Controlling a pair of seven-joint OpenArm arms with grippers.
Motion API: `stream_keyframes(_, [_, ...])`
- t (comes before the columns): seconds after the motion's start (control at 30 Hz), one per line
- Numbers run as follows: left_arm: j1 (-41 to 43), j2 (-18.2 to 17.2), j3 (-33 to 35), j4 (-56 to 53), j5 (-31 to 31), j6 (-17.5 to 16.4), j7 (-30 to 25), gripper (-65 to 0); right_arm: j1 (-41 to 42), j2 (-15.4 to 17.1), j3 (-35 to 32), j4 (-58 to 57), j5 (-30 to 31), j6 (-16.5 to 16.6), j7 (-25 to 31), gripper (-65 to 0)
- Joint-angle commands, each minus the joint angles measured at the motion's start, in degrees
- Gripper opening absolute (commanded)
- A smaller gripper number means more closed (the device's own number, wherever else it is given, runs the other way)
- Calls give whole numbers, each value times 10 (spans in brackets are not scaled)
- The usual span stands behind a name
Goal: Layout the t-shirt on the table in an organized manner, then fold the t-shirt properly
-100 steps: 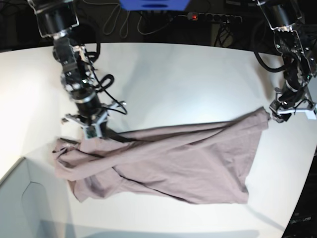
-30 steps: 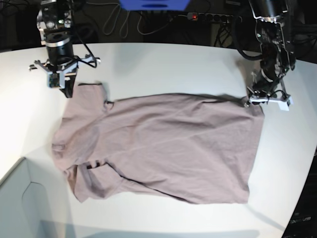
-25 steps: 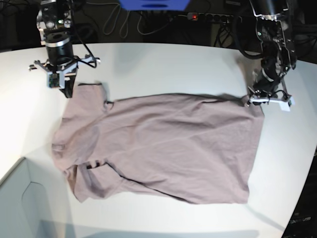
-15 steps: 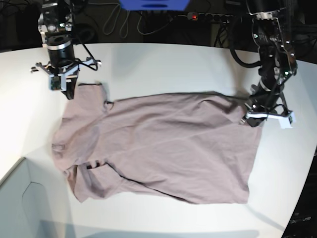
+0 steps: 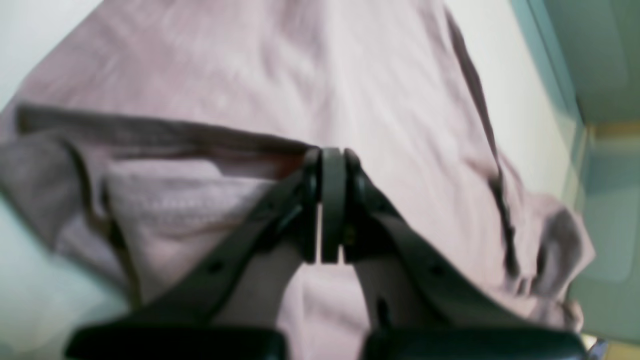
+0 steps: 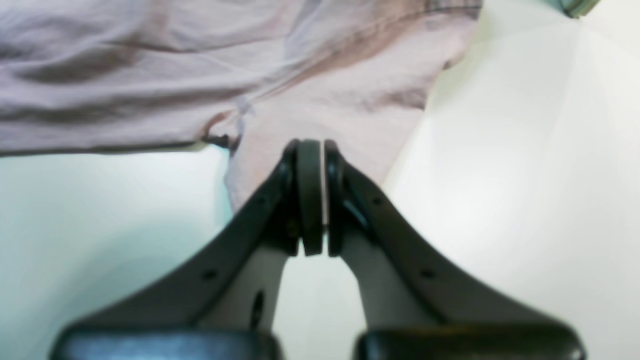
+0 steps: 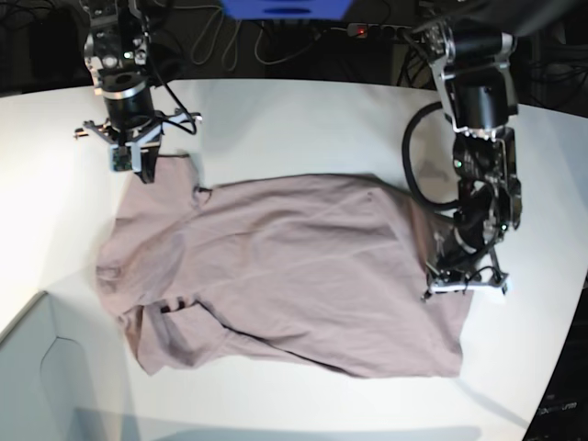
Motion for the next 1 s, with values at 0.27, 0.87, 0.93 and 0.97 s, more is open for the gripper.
stream_keyframes(0.27, [-17,0,-1,8,-10,-6,-13,-292,0,2,2,10,-1,-1,15,-650])
stream_keyframes(0.87, [99,-3,-49,87,-10,-8,-20,-243,8,2,2,-4,-1,-1,15,-650])
stream_keyframes(0.93, [98,-3,-48,81,-10,-8,-20,-243,8,2,2,-6,-1,-1,15,-650])
stream_keyframes(0.97, [97,-3,-48,81,-10,-8,-20,-243,8,2,2,-6,-1,-1,15,-650])
